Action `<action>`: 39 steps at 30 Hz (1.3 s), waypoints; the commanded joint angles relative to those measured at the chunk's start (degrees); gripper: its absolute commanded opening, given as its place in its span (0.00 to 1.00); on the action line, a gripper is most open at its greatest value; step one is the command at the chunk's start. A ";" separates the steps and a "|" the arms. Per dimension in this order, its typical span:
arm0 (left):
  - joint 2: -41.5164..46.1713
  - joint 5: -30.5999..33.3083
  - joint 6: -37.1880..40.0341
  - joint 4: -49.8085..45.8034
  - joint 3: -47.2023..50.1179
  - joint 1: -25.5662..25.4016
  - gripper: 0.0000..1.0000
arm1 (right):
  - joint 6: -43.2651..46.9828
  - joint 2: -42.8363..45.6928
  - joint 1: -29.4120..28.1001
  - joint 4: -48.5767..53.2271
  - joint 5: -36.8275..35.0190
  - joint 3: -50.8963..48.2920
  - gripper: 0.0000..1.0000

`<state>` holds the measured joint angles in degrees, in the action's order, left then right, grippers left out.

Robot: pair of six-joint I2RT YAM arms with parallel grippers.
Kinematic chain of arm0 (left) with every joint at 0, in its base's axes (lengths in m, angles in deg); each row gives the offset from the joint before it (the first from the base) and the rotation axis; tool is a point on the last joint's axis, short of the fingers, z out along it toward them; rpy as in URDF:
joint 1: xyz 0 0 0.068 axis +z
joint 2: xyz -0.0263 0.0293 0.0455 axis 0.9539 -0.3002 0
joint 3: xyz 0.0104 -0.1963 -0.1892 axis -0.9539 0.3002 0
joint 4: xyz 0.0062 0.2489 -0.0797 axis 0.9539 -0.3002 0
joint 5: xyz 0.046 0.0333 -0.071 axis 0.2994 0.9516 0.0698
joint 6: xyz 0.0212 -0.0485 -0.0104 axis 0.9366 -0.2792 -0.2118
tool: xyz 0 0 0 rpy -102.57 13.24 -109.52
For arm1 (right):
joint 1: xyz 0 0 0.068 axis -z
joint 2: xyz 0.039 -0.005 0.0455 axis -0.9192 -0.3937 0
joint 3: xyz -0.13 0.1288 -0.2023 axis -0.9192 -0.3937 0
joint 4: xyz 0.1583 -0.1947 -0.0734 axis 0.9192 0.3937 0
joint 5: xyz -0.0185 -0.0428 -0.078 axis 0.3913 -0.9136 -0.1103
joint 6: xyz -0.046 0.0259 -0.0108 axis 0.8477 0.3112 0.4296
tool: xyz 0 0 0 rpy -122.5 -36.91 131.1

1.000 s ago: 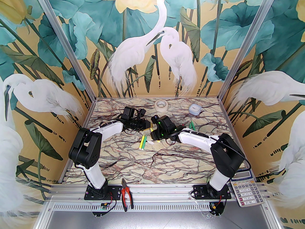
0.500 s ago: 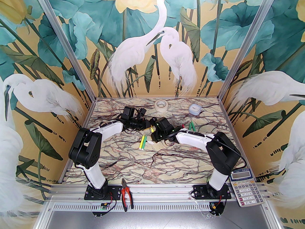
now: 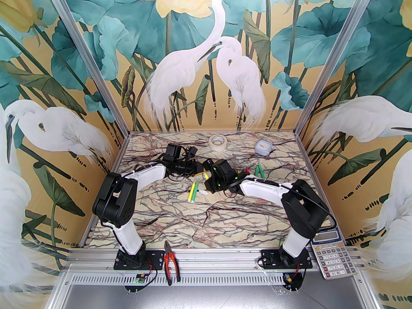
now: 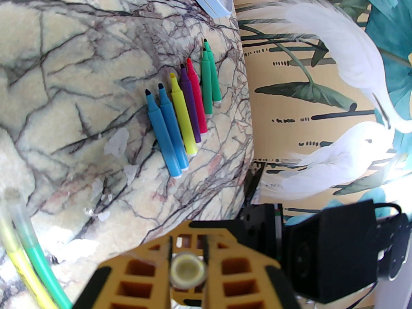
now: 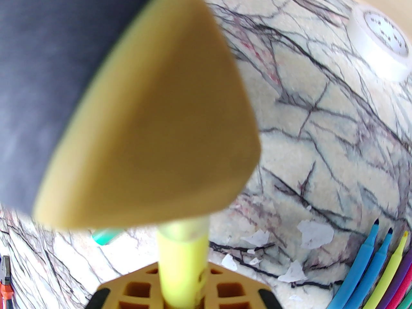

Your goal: Open the pen caps

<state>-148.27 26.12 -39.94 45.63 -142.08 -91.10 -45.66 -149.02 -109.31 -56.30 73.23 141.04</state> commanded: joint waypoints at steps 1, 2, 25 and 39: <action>2.09 3.26 -1.11 2.31 0.26 4.64 0.00 | 1.92 1.21 -0.27 8.16 -1.58 -2.48 0.00; 2.28 3.26 -1.07 2.30 0.35 5.01 0.00 | 2.01 1.16 -0.21 8.22 -1.62 -2.50 0.00; -3.76 -0.92 4.05 -5.50 -9.62 8.42 0.00 | 7.31 2.95 -2.59 7.91 -0.55 -3.17 0.00; 0.26 16.85 15.63 -25.09 -10.78 8.28 0.00 | -0.71 -1.69 -1.24 6.49 -14.58 -1.16 0.00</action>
<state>-150.96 36.11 -29.27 28.19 -153.07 -82.66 -42.51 -148.84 -111.39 -49.31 63.72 138.15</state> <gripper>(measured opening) 0.159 0.170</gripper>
